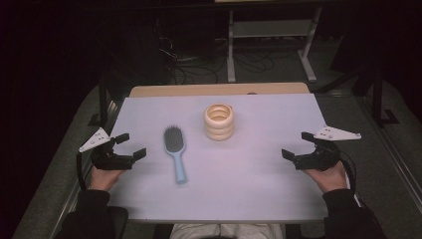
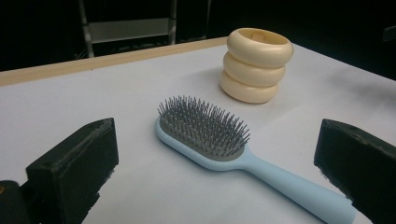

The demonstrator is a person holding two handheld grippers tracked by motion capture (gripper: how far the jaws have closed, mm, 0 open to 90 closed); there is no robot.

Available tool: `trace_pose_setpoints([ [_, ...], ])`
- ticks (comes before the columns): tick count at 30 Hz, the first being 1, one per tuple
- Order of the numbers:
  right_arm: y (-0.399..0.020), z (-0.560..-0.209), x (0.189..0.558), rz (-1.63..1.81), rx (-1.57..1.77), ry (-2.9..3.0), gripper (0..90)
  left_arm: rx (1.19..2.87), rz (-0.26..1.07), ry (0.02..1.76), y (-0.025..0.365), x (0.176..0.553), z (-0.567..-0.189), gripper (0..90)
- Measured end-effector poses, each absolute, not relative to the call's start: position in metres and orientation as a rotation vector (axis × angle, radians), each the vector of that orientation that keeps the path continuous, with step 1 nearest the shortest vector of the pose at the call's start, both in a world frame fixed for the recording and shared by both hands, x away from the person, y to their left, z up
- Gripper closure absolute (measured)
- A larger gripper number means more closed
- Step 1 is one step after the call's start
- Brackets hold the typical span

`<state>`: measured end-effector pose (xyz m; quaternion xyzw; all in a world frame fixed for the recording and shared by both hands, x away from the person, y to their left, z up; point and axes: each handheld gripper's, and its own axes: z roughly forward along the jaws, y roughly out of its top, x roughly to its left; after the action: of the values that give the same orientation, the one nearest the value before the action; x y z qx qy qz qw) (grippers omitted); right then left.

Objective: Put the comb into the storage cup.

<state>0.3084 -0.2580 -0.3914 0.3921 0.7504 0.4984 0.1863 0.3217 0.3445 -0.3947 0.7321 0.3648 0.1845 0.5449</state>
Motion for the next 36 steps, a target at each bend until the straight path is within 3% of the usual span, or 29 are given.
trace_pose_setpoints([
  [18,-0.258,-0.394,0.309,1.391,1.126,2.122,0.0,1.757,0.423,0.846,0.347,0.324,-0.374,0.0],
  [36,-0.257,-0.395,0.309,1.385,1.119,2.128,0.0,1.883,0.397,0.751,0.323,0.338,-0.341,0.0],
])
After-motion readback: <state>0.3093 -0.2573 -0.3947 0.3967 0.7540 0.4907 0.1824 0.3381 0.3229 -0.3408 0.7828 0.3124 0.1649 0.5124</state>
